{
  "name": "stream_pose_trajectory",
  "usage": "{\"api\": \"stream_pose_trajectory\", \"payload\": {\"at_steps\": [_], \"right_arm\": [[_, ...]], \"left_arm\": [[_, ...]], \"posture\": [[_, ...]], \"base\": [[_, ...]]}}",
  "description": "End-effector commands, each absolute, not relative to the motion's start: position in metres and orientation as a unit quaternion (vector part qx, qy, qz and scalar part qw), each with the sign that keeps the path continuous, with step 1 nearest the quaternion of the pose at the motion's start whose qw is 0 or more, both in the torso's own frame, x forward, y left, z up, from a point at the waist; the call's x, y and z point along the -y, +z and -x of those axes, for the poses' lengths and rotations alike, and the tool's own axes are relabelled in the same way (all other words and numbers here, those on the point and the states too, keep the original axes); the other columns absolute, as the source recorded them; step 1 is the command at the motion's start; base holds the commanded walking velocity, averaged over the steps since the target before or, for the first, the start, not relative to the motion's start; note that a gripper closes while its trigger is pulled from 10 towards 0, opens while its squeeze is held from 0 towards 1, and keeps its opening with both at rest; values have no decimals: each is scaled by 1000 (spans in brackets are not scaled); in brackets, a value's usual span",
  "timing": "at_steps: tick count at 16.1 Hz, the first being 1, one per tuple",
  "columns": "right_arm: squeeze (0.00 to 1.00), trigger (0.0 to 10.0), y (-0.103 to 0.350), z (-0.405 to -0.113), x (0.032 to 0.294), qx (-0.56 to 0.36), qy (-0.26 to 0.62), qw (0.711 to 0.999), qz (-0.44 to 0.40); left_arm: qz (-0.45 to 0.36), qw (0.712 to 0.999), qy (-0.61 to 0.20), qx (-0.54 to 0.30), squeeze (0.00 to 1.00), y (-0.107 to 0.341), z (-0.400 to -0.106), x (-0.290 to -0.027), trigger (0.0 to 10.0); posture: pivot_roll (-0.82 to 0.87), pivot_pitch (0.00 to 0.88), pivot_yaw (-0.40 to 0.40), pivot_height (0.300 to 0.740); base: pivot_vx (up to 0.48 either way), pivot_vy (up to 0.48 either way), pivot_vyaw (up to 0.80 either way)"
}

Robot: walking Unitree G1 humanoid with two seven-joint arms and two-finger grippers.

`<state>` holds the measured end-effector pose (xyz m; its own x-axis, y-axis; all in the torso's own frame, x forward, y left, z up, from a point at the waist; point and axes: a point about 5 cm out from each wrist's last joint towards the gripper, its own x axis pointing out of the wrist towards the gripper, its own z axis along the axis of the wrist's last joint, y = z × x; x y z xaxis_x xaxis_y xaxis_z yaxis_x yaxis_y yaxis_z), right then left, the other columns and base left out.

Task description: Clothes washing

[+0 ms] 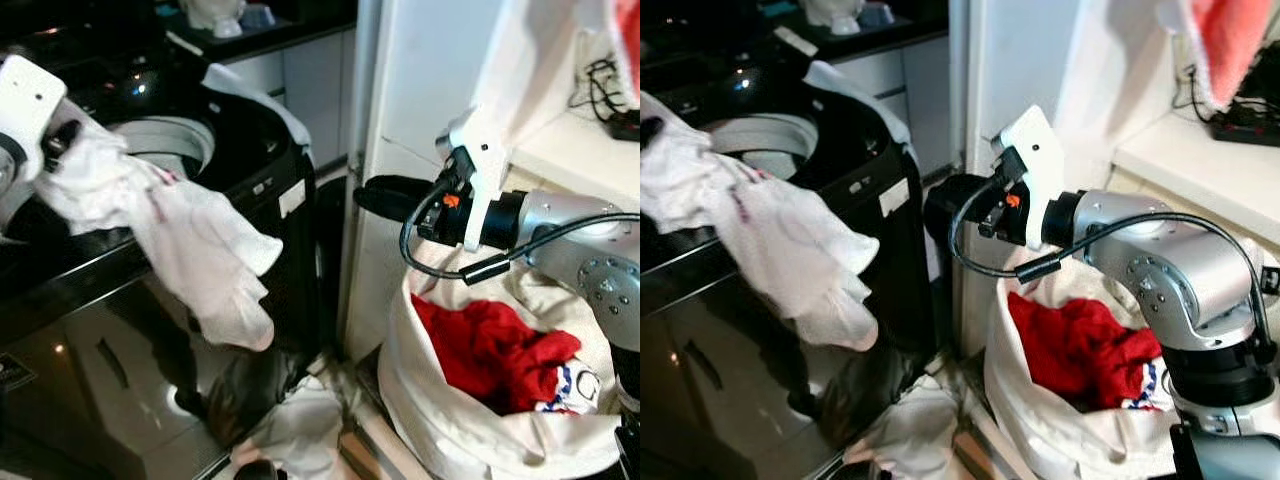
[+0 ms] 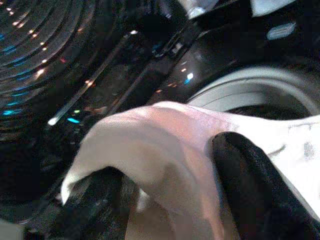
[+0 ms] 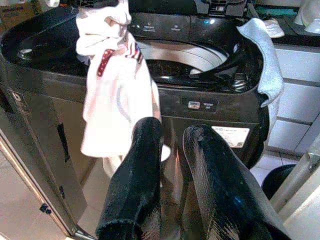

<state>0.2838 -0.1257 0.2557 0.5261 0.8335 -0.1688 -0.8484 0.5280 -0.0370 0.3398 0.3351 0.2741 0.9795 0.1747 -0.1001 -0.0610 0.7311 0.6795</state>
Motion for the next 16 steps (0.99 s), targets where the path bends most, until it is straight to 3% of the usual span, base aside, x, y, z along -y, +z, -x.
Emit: {"api": "stream_pose_trajectory", "payload": {"at_steps": [1,2,4,8,9,12,13,14,16], "right_arm": [[0,10000,258,-282,127,-55,482,872,60],[0,10000,261,-288,129,-46,462,884,49],[0,10000,263,-292,130,-38,448,892,47],[0,10000,266,-299,133,-30,431,901,45],[0,10000,266,-299,133,-29,430,901,45],[0,10000,264,-299,132,-32,432,900,48],[0,10000,261,-297,132,-37,434,898,52],[0,10000,257,-295,132,-46,438,896,60],[0,10000,255,-294,132,-53,442,893,66]], "left_arm": [[-384,918,78,-62,0,287,-341,-337,10000],[-471,868,158,-9,0,301,-341,-347,10000],[-514,820,239,72,0,325,-334,-352,10000],[-487,796,278,227,0,371,-327,-339,10000],[-479,802,271,232,0,370,-328,-337,10000],[-357,908,127,177,0,331,-347,-317,10000],[-306,943,57,117,0,303,-353,-308,10000],[-290,957,-15,2,0,266,-355,-305,10000],[-283,954,-36,-92,0,236,-350,-311,10000]], "posture": [[26,0,68,740],[31,0,65,740],[31,0,66,740],[39,0,61,740],[39,0,62,740],[34,0,69,740],[34,0,69,740],[36,0,65,740],[37,0,62,740]], "base": [[0,0,0],[0,0,0],[0,0,0],[0,0,0],[0,0,0],[0,0,0],[0,0,0],[0,0,0],[0,0,0]]}}
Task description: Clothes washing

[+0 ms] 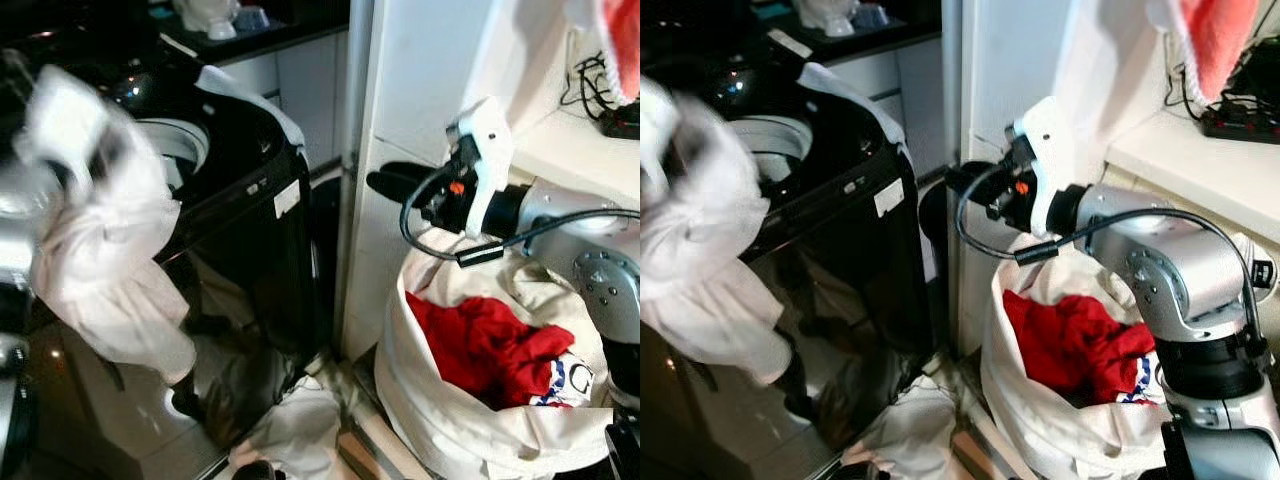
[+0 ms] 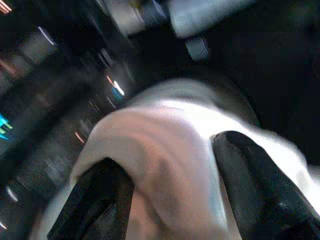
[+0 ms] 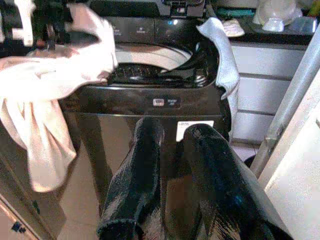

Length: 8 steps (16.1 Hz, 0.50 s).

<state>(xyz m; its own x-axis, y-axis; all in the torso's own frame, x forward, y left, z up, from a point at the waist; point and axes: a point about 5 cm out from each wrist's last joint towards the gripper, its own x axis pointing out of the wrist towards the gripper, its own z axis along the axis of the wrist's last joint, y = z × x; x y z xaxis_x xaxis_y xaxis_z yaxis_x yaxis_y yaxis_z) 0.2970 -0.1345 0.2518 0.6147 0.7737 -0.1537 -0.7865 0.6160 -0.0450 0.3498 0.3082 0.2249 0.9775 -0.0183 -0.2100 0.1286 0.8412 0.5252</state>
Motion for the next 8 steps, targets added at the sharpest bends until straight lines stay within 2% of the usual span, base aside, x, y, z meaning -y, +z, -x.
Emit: {"api": "stream_pose_trajectory", "payload": {"at_steps": [1,2,4,5,6,8], "right_arm": [[0,10000,255,-294,132,-54,442,893,68],[0,10000,255,-294,132,-55,443,892,69],[0,10000,255,-294,131,-55,447,890,73],[0,10000,255,-294,131,-55,447,890,73],[0,10000,255,-294,132,-56,447,890,74],[0,10000,255,-294,133,-57,446,890,75]], "left_arm": [[-275,953,-34,-123,0,229,-347,-314,10000],[-277,951,-33,-133,0,227,-346,-315,10000],[-268,938,-62,-209,0,221,-335,-319,10000],[-270,933,-76,-224,106,221,-331,-319,10000],[-265,928,-97,-243,1000,225,-326,-319,10000],[-243,940,-95,-218,1000,245,-324,-322,10000]], "posture": [[37,0,60,740],[37,0,60,740],[37,0,59,740],[36,0,60,740],[37,0,60,740],[37,0,60,740]], "base": [[0,0,0],[0,0,0],[0,0,0],[0,0,0],[0,0,0],[0,0,0]]}}
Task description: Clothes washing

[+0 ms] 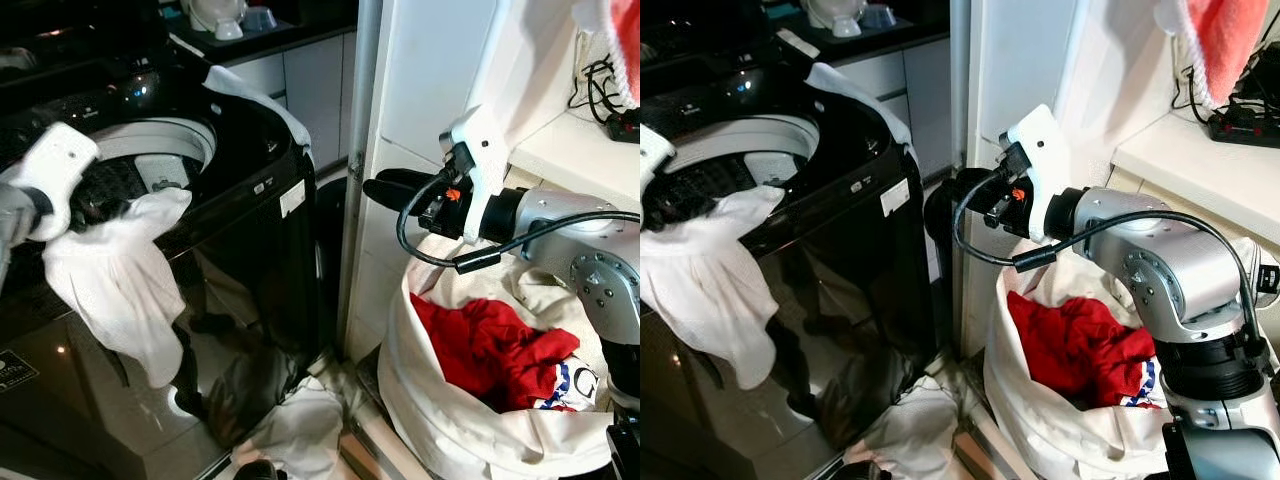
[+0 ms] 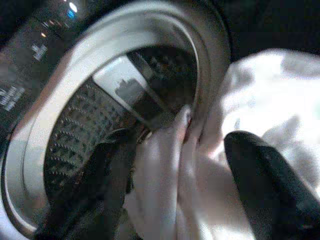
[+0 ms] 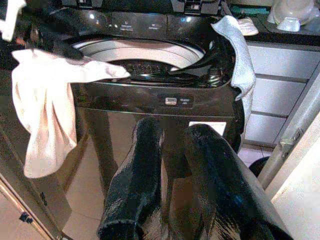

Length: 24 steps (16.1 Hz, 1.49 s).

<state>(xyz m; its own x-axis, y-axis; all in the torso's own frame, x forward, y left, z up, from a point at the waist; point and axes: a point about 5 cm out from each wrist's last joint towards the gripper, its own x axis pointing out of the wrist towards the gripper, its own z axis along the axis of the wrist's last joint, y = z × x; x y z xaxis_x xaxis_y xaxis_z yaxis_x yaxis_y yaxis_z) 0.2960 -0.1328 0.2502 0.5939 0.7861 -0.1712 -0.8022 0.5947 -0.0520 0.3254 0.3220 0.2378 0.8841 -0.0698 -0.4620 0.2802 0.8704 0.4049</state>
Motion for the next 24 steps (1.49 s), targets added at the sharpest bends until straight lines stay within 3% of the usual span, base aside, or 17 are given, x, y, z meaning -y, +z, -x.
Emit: {"api": "stream_pose_trajectory", "payload": {"at_steps": [1,2,3,4,6,7,8,12,15,17,20,21,24], "right_arm": [[0,10000,256,-294,134,-56,443,892,75],[0,10000,256,-295,135,-54,441,893,74],[0,10000,258,-297,138,-48,424,902,68],[0,10000,257,-304,147,-46,379,922,69],[0,10000,235,-312,176,-94,267,951,123],[745,10000,225,-311,188,-116,235,955,142],[1000,10000,210,-306,206,-149,191,956,162],[1000,10000,201,-289,237,-169,133,962,167],[1000,10000,205,-286,236,-167,158,958,170],[1000,10000,204,-282,226,-175,208,948,166],[1000,10000,205,-282,209,-163,250,940,162],[0,10000,207,-283,201,-152,265,940,154],[0,10000,211,-284,184,-133,305,933,134]], "left_arm": [[-231,955,-86,-163,1000,269,-327,-322,10000],[-227,962,-96,-118,1000,283,-328,-318,10000],[-183,973,-141,-1,835,312,-330,-299,10000],[-145,968,-194,69,0,323,-328,-279,10000],[-91,955,-271,76,0,305,-324,-244,10000],[-88,952,-286,66,0,292,-324,-232,10000],[-88,949,-298,54,0,269,-324,-212,10000],[-91,956,-274,51,0,229,-325,-171,10000],[-195,953,-229,31,0,240,-331,-196,10000],[-193,953,-232,14,0,242,-326,-214,10000],[-216,961,-172,-3,0,254,-322,-255,10000],[-207,957,-204,-17,0,254,-315,-262,10000],[-139,941,-301,-67,0,244,-300,-266,10000]], "posture": [[38,0,59,740],[43,0,56,740],[57,0,45,740],[57,0,45,740],[63,0,38,740],[64,0,38,740],[56,0,42,740],[5,0,66,740],[-12,0,66,740],[-6,0,58,740],[10,0,53,740],[15,0,54,740],[32,0,61,740]], "base": [[0,0,0],[0,0,0],[0,0,0],[0,0,0],[0,0,0],[0,0,0],[0,0,0],[0,0,0],[0,0,0],[0,0,0],[0,0,0],[0,0,0],[0,0,0]]}}
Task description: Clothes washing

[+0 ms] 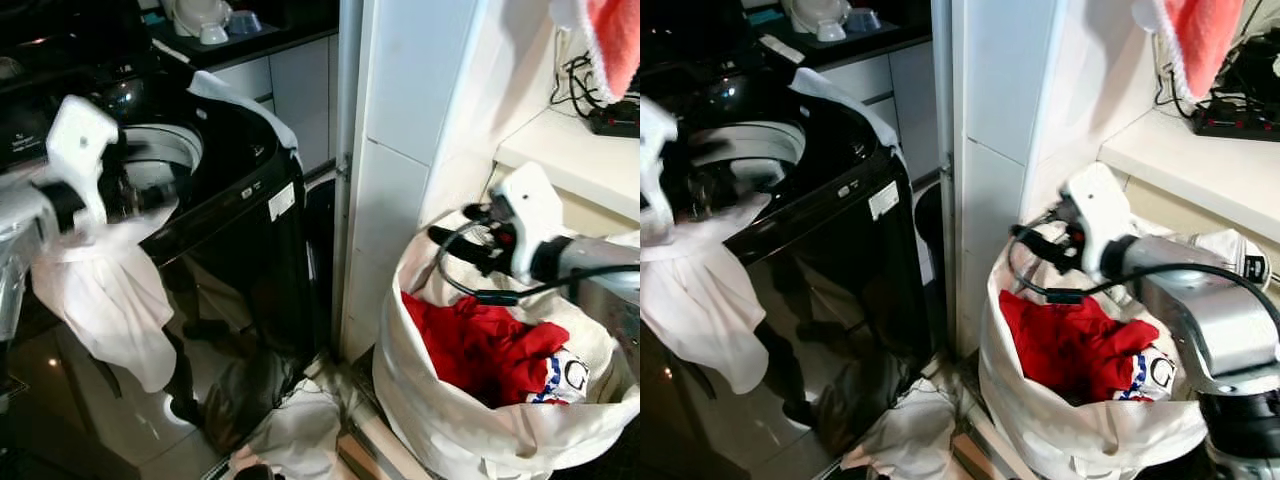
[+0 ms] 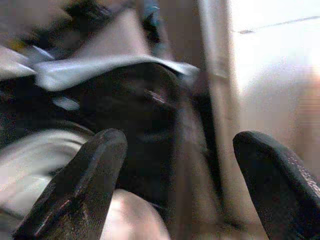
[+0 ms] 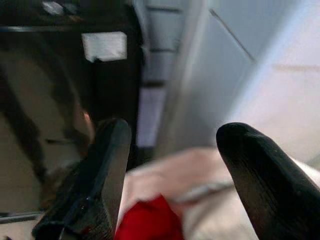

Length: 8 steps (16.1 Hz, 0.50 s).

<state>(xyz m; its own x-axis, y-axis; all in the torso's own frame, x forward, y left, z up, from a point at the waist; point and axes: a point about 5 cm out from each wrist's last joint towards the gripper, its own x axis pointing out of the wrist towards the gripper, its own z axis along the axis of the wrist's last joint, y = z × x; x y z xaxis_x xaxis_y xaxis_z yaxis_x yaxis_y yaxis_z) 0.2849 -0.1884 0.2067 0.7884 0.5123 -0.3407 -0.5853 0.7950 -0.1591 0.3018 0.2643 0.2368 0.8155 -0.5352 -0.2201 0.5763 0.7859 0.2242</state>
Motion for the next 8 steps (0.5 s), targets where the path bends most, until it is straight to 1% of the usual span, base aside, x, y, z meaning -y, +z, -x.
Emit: {"api": "stream_pose_trajectory", "payload": {"at_steps": [1,2,5,7,8], "right_arm": [[0,10000,210,-283,179,-132,313,931,131],[0,10000,209,-283,174,-132,322,929,126],[0,10000,205,-280,169,-135,329,927,119],[0,10000,202,-279,166,-142,339,923,116],[0,10000,201,-278,164,-147,351,917,117]], "left_arm": [[-107,934,-328,-93,0,238,-295,-269,10000],[-89,924,-351,-123,0,229,-291,-273,10000],[-131,920,-329,-169,0,217,-290,-285,10000],[-167,927,-275,-191,0,212,-294,-298,10000],[-181,921,-269,-217,0,207,-292,-303,10000]], "posture": [[40,0,66,740],[44,0,69,740],[59,0,70,740],[72,0,65,740],[76,0,64,740]], "base": [[0,0,0],[0,0,0],[0,0,0],[0,0,0],[0,0,0]]}}
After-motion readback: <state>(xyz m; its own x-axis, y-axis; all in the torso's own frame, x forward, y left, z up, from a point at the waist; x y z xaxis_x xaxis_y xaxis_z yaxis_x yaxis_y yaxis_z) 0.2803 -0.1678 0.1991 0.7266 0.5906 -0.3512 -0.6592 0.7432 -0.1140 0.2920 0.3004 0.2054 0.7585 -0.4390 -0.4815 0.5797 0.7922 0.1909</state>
